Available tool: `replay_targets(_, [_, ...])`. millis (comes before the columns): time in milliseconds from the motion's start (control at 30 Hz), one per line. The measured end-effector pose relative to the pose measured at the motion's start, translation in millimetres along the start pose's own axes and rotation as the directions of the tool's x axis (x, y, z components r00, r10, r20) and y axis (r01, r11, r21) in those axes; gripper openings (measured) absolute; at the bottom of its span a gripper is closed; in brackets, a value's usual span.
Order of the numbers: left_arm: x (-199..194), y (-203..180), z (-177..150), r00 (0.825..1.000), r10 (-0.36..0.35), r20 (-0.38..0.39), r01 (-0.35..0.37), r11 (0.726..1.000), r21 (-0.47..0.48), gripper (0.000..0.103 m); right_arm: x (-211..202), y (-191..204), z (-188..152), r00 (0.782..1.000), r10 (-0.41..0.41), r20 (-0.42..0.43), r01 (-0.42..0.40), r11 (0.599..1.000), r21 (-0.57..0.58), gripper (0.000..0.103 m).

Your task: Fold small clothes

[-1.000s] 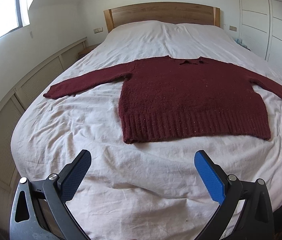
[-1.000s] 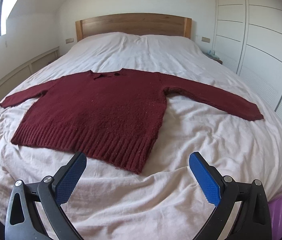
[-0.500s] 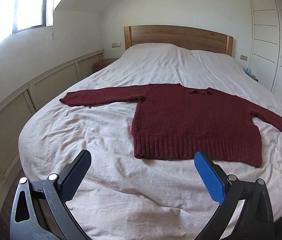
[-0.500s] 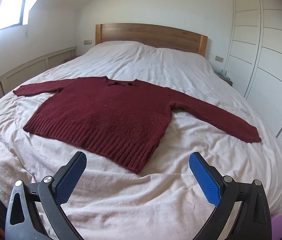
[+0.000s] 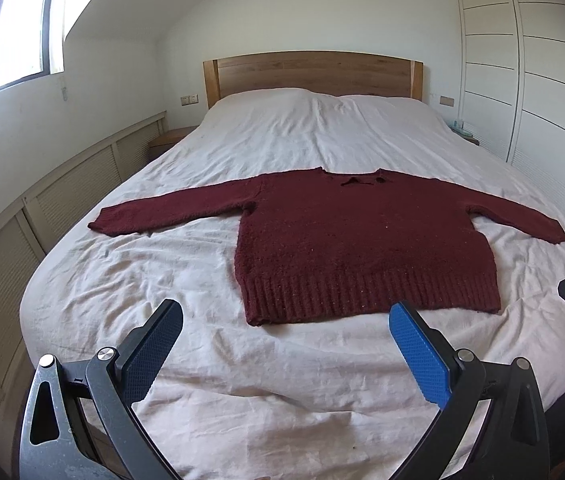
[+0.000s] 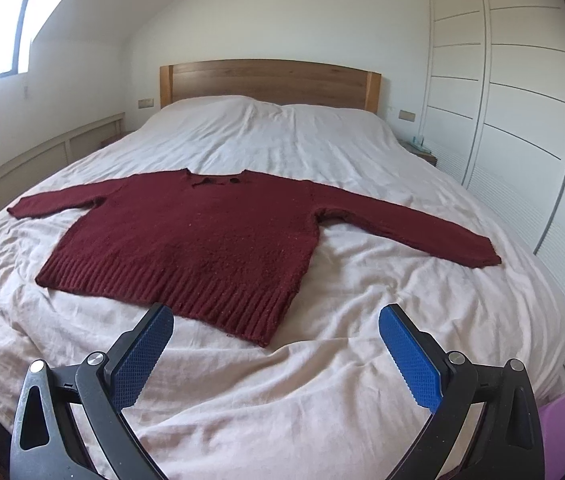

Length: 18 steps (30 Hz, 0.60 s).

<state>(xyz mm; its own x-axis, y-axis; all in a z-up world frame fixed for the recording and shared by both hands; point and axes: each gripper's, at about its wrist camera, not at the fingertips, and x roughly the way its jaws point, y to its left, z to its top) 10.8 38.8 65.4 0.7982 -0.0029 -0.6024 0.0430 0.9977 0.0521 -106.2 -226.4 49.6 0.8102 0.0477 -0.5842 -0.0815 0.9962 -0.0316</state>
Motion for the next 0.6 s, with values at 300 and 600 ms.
replay_targets(300, [16.9, 6.3, -10.8, 0.998, 0.012, -0.068, -0.018, 0.996, -0.093, 0.102, 12.1, 7.8, -0.7, 0.997, 0.045, -0.061, -0.052, 0.993, -0.111, 0.103])
replay_targets(600, [26.2, 12.4, -5.9, 0.993, 0.019, -0.113, -0.028, 0.996, -0.079, 0.102, 29.0, 12.5, -0.2, 0.994, 0.074, -0.075, -0.080, 0.994, -0.075, 0.103])
